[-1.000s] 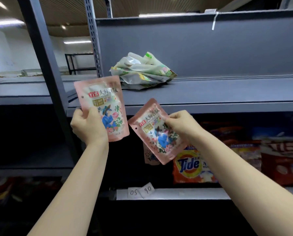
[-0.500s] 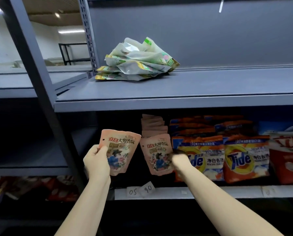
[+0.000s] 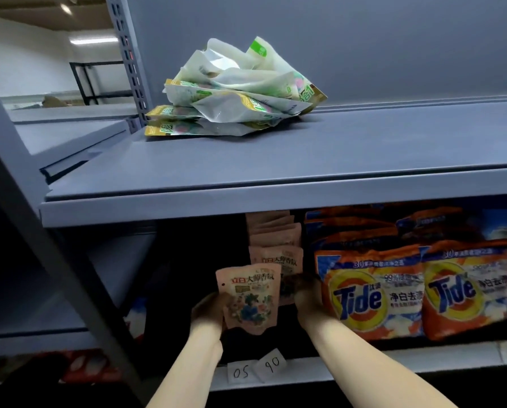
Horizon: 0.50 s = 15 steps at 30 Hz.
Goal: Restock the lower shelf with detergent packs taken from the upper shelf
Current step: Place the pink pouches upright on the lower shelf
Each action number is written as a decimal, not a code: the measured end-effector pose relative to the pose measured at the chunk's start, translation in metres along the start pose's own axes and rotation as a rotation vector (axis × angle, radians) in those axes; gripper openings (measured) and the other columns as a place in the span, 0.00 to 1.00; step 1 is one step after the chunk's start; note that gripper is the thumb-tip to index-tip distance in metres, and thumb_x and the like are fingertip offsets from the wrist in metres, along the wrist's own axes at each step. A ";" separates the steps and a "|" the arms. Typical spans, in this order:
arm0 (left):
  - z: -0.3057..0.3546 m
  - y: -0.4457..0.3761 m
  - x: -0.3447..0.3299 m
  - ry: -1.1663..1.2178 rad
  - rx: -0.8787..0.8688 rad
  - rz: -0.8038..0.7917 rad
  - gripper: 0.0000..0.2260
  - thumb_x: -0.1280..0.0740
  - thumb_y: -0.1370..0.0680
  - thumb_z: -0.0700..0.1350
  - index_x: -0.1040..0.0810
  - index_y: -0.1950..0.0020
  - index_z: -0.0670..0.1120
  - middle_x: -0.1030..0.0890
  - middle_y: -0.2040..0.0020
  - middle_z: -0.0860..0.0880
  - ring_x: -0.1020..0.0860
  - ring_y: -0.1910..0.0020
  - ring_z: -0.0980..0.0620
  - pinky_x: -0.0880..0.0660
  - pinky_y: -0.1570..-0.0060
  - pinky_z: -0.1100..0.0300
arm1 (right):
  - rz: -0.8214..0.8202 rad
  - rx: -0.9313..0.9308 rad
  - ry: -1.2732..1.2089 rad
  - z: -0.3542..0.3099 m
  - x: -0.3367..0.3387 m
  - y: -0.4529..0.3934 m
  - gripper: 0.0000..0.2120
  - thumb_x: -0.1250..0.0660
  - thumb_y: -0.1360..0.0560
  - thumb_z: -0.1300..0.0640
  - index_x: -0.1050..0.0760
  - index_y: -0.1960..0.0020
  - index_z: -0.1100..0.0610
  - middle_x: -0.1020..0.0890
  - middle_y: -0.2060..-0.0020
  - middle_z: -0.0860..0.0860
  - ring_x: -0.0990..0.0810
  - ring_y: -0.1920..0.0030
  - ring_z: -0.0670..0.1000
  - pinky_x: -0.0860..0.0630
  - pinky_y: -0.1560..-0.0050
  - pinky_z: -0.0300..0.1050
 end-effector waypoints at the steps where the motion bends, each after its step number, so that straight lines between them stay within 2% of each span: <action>1: -0.003 -0.002 -0.004 0.011 -0.003 0.003 0.09 0.37 0.24 0.32 0.21 0.47 0.37 0.18 0.50 0.37 0.20 0.54 0.41 0.22 0.57 0.50 | -0.005 0.002 -0.003 0.000 -0.001 -0.001 0.10 0.41 0.27 0.68 0.21 0.54 0.63 0.18 0.64 0.57 0.22 0.68 0.53 0.29 0.76 0.38; 2: -0.005 -0.003 -0.009 0.022 -0.008 0.002 0.09 0.37 0.24 0.31 0.21 0.47 0.37 0.18 0.49 0.37 0.20 0.53 0.40 0.22 0.56 0.49 | -0.016 0.006 0.008 0.001 -0.001 -0.001 0.10 0.42 0.27 0.68 0.21 0.56 0.63 0.18 0.64 0.57 0.22 0.67 0.54 0.27 0.75 0.39; 5: -0.017 -0.007 -0.020 0.056 -0.010 -0.006 0.11 0.38 0.23 0.31 0.22 0.43 0.35 0.19 0.46 0.36 0.20 0.47 0.38 0.23 0.47 0.43 | -0.009 0.082 0.103 -0.001 0.004 -0.001 0.10 0.42 0.24 0.65 0.24 0.55 0.54 0.19 0.60 0.55 0.21 0.61 0.54 0.25 0.65 0.43; 6: -0.021 -0.008 -0.023 0.070 -0.008 -0.011 0.11 0.38 0.23 0.31 0.22 0.42 0.35 0.19 0.46 0.36 0.20 0.48 0.38 0.22 0.48 0.44 | -0.008 0.100 0.129 -0.002 0.006 -0.001 0.10 0.42 0.22 0.64 0.25 0.55 0.52 0.20 0.59 0.54 0.21 0.59 0.54 0.26 0.64 0.42; 9: -0.031 -0.010 -0.033 0.130 -0.006 -0.036 0.09 0.39 0.23 0.31 0.22 0.46 0.37 0.19 0.49 0.39 0.20 0.54 0.43 0.22 0.59 0.52 | -0.053 0.142 0.269 0.000 0.009 0.000 0.09 0.42 0.20 0.62 0.27 0.53 0.51 0.22 0.55 0.50 0.23 0.55 0.52 0.29 0.59 0.41; 11: -0.037 -0.010 -0.039 0.163 0.002 -0.047 0.09 0.38 0.24 0.31 0.21 0.49 0.39 0.18 0.51 0.39 0.19 0.54 0.43 0.23 0.61 0.54 | -0.112 0.076 0.338 0.014 0.010 0.003 0.07 0.42 0.20 0.61 0.27 0.46 0.53 0.24 0.50 0.51 0.25 0.49 0.53 0.30 0.52 0.42; 13: -0.040 -0.011 -0.043 0.185 0.007 -0.056 0.08 0.37 0.24 0.31 0.20 0.52 0.39 0.18 0.51 0.39 0.19 0.54 0.42 0.22 0.59 0.53 | -0.113 0.009 0.430 0.028 0.015 0.004 0.15 0.42 0.20 0.60 0.31 0.34 0.61 0.25 0.39 0.57 0.26 0.40 0.57 0.31 0.47 0.44; 15: -0.043 -0.013 -0.047 0.187 0.006 -0.065 0.07 0.36 0.24 0.31 0.20 0.53 0.39 0.18 0.51 0.38 0.19 0.53 0.41 0.21 0.55 0.49 | -0.084 -0.029 0.557 0.035 0.022 0.006 0.20 0.42 0.20 0.58 0.37 0.29 0.63 0.29 0.33 0.59 0.29 0.35 0.58 0.33 0.46 0.42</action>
Point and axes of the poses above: each hand's wrist, its own y-axis away from the middle knuckle, its own x-axis out of the back of the hand, z = x × y, the point moved 6 cm from there along -y, towards the middle knuckle
